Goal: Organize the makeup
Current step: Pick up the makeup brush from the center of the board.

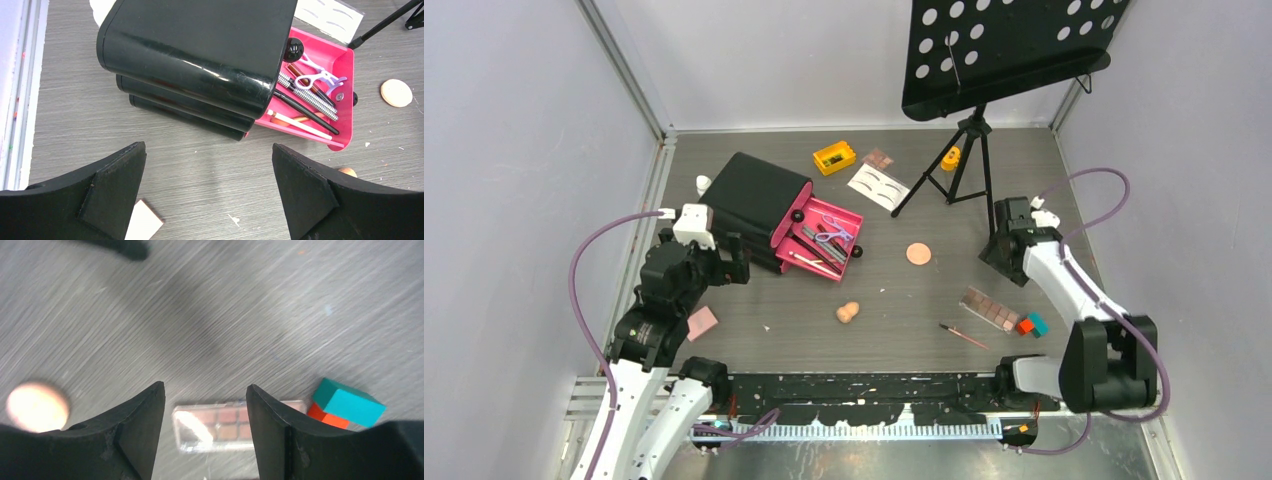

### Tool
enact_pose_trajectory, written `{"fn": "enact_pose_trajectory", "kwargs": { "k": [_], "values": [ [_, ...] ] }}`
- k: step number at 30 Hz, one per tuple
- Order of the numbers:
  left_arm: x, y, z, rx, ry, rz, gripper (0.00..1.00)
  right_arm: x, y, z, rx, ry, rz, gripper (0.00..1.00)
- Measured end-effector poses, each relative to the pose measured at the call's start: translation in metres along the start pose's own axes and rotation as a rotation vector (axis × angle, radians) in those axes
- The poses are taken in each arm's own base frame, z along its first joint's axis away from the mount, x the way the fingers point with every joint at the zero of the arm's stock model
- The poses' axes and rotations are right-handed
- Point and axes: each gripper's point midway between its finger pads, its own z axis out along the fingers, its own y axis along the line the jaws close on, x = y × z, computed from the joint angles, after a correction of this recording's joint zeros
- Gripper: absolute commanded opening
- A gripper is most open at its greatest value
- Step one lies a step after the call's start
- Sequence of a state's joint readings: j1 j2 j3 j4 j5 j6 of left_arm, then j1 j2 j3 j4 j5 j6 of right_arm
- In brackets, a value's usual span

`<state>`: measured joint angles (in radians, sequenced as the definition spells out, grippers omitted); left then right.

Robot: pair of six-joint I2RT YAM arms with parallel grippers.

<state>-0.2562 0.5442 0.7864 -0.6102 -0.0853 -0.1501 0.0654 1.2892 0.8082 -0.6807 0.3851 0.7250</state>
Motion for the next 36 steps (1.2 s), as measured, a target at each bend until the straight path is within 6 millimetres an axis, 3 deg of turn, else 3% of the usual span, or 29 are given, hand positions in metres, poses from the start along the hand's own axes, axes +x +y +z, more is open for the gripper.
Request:
{"fn": "enact_pose_trajectory", "kwargs": {
  "k": [5,8,11,13,17,20,24,27,32,36],
  "values": [
    [0.001,0.0,0.001,-0.001,0.005,0.002,1.0,0.019,0.026,-0.049,-0.228,0.004,-0.118,0.71],
    [0.002,0.0,0.002,-0.002,0.01,0.002,1.0,0.049,0.043,-0.079,-0.313,0.058,-0.274,0.72],
    [0.003,0.0,0.003,-0.003,0.016,0.003,1.0,0.086,0.055,-0.091,-0.311,0.163,-0.449,0.73],
    [0.003,0.0,0.003,-0.003,0.017,0.003,1.0,0.107,0.058,-0.09,-0.261,0.219,-0.565,0.73],
    [0.003,0.0,0.003,-0.003,0.017,0.003,1.0,0.129,0.05,-0.08,-0.163,0.306,-0.736,0.71],
    [0.003,0.0,0.003,-0.002,0.017,0.003,1.0,0.136,0.057,-0.079,-0.178,0.369,-0.809,0.71],
    [0.003,0.0,0.003,-0.001,0.017,0.002,1.0,0.129,0.087,-0.078,-0.207,0.373,-0.886,0.71],
    [0.003,0.0,0.003,0.001,0.017,0.002,1.0,0.13,0.102,-0.066,-0.187,0.382,-0.938,0.71],
    [0.003,-0.001,0.003,0.002,0.017,0.002,1.0,0.151,0.081,-0.046,-0.095,0.458,-0.943,0.72],
    [0.003,-0.001,0.003,0.002,0.017,0.002,1.0,0.155,0.062,-0.041,-0.044,0.42,-0.864,0.74]
  ]
}}
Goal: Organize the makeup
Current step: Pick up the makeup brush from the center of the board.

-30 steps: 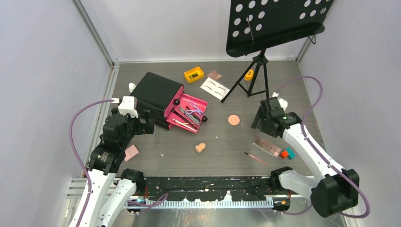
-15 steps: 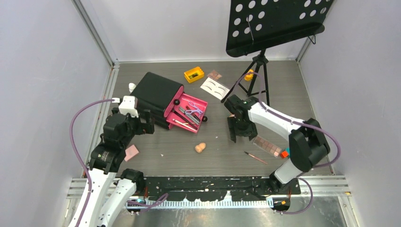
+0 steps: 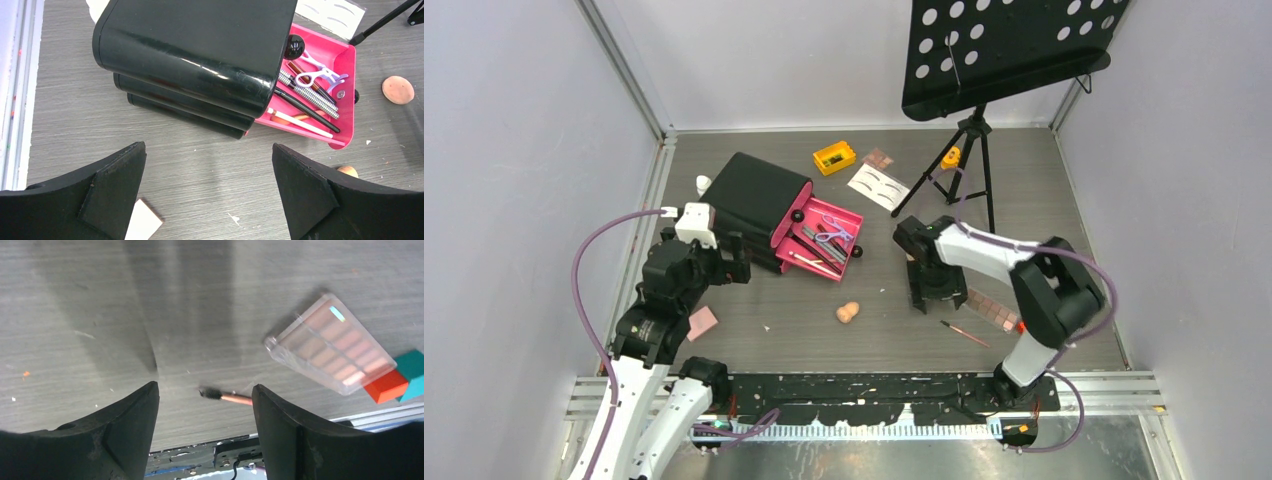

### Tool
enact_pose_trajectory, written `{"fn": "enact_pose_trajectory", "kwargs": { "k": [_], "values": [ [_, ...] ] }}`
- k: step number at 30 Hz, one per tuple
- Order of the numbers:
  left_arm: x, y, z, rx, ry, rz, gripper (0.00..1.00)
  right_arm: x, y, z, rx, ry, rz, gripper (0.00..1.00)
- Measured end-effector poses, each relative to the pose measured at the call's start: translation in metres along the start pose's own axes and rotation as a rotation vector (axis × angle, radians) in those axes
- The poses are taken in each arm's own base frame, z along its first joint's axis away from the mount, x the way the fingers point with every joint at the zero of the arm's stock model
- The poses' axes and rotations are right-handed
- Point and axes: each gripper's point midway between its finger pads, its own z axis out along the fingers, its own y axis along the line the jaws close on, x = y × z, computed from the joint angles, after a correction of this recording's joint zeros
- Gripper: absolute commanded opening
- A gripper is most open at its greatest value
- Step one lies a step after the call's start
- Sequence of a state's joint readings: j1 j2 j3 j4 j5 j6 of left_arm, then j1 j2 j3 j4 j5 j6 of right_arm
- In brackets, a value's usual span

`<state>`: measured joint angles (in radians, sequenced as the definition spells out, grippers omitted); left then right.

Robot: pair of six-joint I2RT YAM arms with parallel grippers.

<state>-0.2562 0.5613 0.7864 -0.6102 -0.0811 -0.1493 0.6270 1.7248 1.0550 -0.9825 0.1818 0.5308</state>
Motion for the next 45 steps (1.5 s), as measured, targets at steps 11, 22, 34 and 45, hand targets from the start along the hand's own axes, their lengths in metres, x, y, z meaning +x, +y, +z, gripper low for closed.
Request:
{"fn": "enact_pose_trajectory", "kwargs": {
  "k": [11,22,34,45],
  "values": [
    [0.0,-0.001,0.0,0.004,0.0,0.0,1.0,0.018,-0.023,-0.001,0.01,-0.141,0.209,0.74],
    [0.001,-0.003,0.001,0.014,0.006,0.0,1.0,0.042,-0.028,0.01,-0.039,-0.164,0.342,0.74],
    [0.002,-0.003,0.002,0.014,0.01,0.001,1.0,0.049,-0.026,0.011,-0.076,-0.171,0.398,0.67],
    [0.002,-0.003,0.002,0.014,0.01,0.001,1.0,0.05,-0.026,0.011,-0.079,-0.168,0.405,0.49]
  ]
}}
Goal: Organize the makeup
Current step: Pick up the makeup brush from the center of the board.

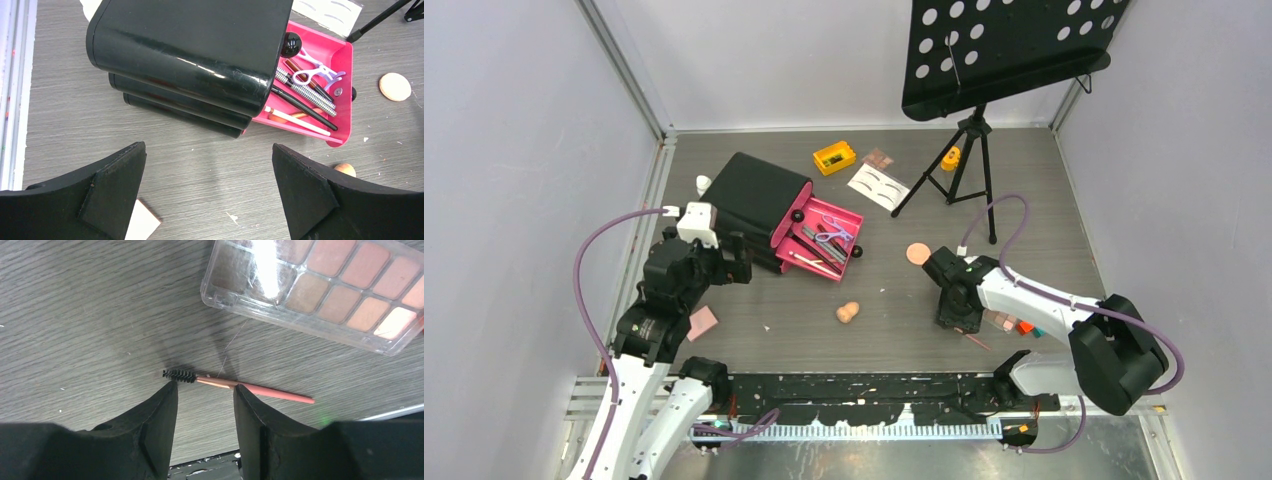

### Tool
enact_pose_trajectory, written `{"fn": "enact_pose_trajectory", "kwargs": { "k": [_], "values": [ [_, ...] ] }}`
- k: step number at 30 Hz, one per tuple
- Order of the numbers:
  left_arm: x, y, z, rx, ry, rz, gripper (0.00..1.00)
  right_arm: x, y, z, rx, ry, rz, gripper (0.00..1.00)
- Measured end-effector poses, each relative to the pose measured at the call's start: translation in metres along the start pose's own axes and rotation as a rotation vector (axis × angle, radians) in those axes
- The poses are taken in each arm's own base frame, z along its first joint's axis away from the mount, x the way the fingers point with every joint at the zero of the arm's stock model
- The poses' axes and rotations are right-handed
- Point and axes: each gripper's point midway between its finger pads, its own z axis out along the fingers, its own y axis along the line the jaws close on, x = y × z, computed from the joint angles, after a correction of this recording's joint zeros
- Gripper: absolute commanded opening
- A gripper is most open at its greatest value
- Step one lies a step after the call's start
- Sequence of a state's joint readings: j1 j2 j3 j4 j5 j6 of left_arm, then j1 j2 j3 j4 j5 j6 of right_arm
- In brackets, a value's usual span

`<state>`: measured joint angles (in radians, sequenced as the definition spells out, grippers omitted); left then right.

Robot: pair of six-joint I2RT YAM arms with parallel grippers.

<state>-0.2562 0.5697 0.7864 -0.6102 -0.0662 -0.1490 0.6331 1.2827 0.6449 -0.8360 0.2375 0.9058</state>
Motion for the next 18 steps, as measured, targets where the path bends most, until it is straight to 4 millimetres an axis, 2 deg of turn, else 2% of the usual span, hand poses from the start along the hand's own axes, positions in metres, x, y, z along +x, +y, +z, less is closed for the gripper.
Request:
{"fn": "enact_pose_trajectory", "kwargs": {
  "k": [7,11,18],
  "values": [
    [0.0,0.0,0.0,0.0,0.0,0.0,1.0,-0.002,0.006,0.001,-0.021,-0.006,0.008,0.43],
    [0.0,0.0,0.0,0.0,0.0,0.0,1.0,-0.003,0.011,0.003,-0.007,0.014,-0.008,0.42],
    [0.0,0.0,0.0,0.0,-0.001,0.0,1.0,-0.015,0.037,0.004,0.003,0.015,-0.071,0.42]
  ]
}}
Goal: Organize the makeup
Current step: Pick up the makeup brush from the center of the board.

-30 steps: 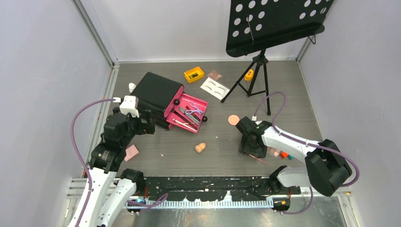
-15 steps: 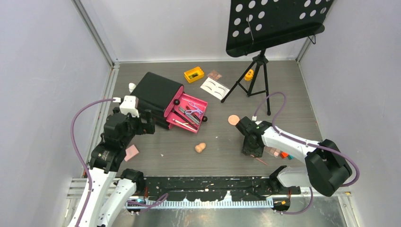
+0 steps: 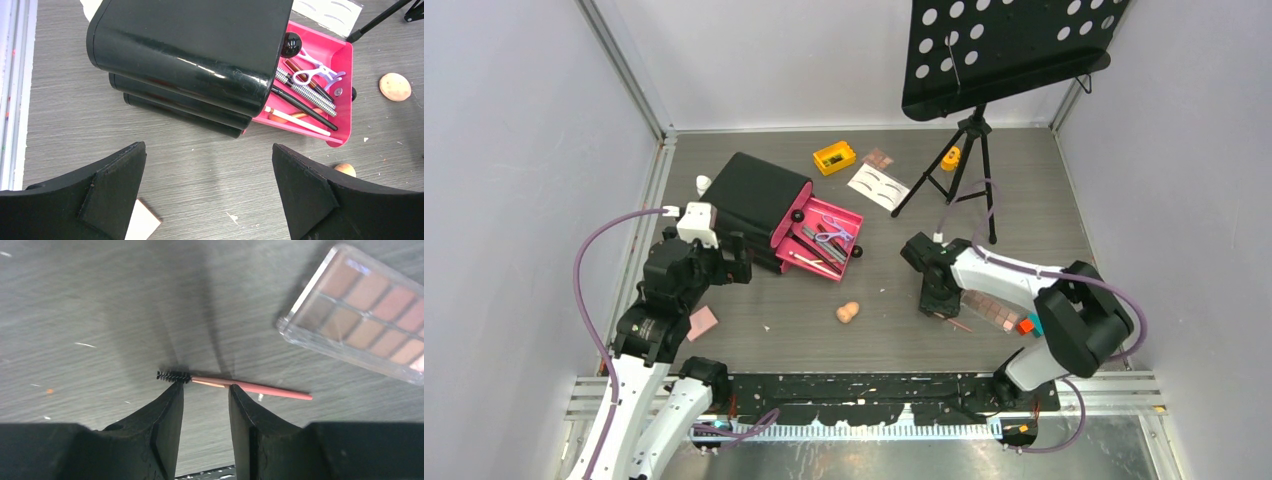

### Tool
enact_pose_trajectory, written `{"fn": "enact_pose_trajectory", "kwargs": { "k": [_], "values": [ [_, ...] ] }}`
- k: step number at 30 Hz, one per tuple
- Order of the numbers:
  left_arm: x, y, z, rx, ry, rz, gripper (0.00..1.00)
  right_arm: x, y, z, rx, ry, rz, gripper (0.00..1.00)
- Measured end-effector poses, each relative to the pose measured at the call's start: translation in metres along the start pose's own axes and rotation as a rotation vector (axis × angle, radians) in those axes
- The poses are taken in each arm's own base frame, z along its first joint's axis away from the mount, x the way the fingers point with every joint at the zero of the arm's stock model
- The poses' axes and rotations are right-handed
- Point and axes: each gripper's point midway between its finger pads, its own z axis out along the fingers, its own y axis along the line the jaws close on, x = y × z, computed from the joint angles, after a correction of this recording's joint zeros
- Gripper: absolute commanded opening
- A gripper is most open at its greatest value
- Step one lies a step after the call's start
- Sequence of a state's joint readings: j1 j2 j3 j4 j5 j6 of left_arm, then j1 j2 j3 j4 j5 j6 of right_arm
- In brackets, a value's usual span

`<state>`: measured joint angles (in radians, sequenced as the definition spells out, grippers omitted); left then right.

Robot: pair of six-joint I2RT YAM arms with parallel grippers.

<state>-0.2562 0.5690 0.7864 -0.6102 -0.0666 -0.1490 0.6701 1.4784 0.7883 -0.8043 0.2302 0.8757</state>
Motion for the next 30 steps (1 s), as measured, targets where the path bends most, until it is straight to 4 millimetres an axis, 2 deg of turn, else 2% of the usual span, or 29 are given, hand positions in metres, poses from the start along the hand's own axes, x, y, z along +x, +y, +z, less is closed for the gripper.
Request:
{"fn": "enact_pose_trajectory", "kwargs": {
  "k": [5,7,11,14,17,20,23,27,30],
  "values": [
    [0.0,0.0,0.0,0.0,0.0,0.0,1.0,-0.021,0.037,0.0,-0.05,-0.025,-0.026,0.43],
    [0.0,0.0,0.0,0.0,0.0,0.0,1.0,-0.039,0.07,-0.001,-0.106,-0.054,-0.049,0.43],
    [0.0,0.0,0.0,0.0,-0.001,0.0,1.0,-0.054,0.122,0.0,-0.212,-0.084,-0.088,0.43],
    [0.0,0.0,-0.001,0.0,-0.003,0.0,1.0,-0.064,0.153,-0.004,-0.288,-0.117,-0.119,0.44],
    [-0.001,0.0,-0.001,0.0,-0.004,0.0,1.0,-0.063,0.156,-0.005,-0.3,-0.122,-0.161,0.45],
    [-0.001,0.0,-0.001,0.0,-0.004,0.0,1.0,-0.062,0.15,-0.008,-0.287,-0.124,-0.224,0.46],
    [-0.001,0.0,-0.001,0.0,-0.004,0.0,1.0,-0.066,0.14,-0.018,-0.277,-0.154,-0.31,0.51],
    [-0.001,0.0,-0.001,0.0,-0.004,0.0,1.0,-0.089,0.126,-0.038,-0.26,-0.212,-0.424,0.54],
    [-0.001,0.0,-0.001,0.0,-0.004,0.0,1.0,-0.123,0.116,-0.044,-0.286,-0.238,-0.433,0.54]
  ]
}}
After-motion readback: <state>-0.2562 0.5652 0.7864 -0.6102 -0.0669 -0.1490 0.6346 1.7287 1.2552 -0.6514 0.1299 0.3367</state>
